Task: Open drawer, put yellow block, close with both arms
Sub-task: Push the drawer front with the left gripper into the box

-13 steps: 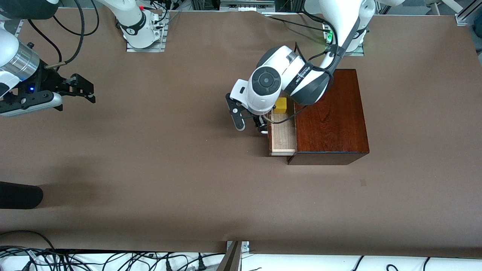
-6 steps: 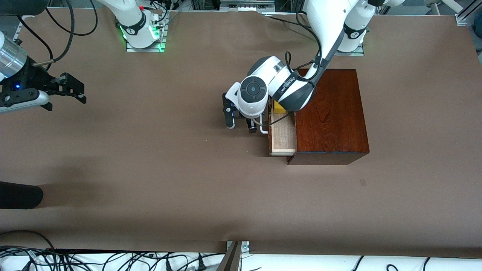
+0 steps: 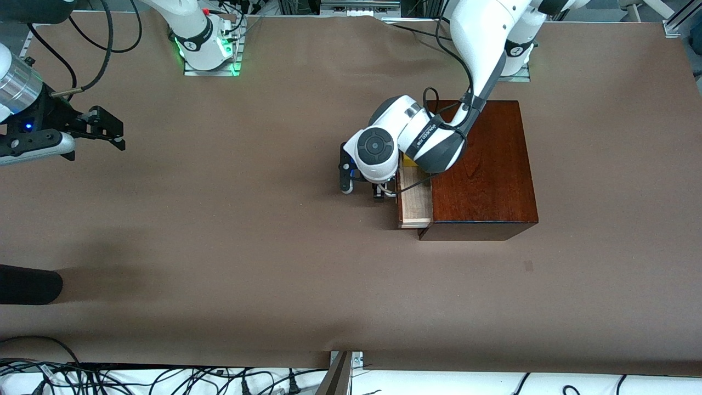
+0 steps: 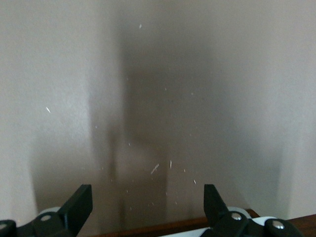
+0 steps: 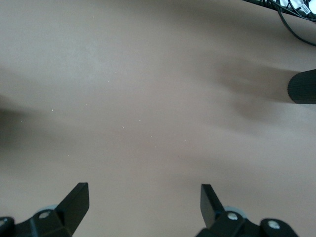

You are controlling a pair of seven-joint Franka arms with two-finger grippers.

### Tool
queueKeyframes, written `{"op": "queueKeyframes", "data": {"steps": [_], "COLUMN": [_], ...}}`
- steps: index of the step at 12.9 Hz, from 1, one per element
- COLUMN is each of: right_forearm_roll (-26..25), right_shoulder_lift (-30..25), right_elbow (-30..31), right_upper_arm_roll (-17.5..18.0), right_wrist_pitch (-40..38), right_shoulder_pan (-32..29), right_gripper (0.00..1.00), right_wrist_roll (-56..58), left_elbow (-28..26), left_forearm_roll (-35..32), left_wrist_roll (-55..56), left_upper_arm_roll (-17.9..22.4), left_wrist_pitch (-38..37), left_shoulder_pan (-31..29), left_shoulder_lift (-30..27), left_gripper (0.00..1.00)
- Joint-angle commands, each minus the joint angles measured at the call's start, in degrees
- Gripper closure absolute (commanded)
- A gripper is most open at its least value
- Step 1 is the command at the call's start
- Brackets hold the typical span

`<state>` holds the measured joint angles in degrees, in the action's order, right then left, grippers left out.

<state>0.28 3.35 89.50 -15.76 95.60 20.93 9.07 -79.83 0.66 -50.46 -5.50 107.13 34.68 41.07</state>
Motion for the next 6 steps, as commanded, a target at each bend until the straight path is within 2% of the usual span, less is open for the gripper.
{"op": "queueKeyframes", "data": {"steps": [1, 6], "right_forearm_roll": [-0.9, -0.5], "right_shoulder_lift": [0.0, 0.0], "right_elbow": [-0.8, -0.8], "right_upper_arm_roll": [-0.2, -0.2], "right_wrist_pitch": [-1.8, -1.8], "right_shoulder_pan": [0.0, -0.2], "right_gripper": [0.0, 0.0], "right_wrist_roll": [-1.1, -1.2], "left_elbow": [-0.2, -0.2], "left_forearm_roll": [-4.3, -4.7], "left_wrist_roll": [-1.7, -1.7], "left_upper_arm_roll": [0.2, 0.7], "left_wrist_pitch": [-5.7, -11.0], "left_shoulder_pan": [-1.7, -3.4], "left_shoulder_lift": [-1.3, -2.0], "left_gripper": [0.0, 0.0]}}
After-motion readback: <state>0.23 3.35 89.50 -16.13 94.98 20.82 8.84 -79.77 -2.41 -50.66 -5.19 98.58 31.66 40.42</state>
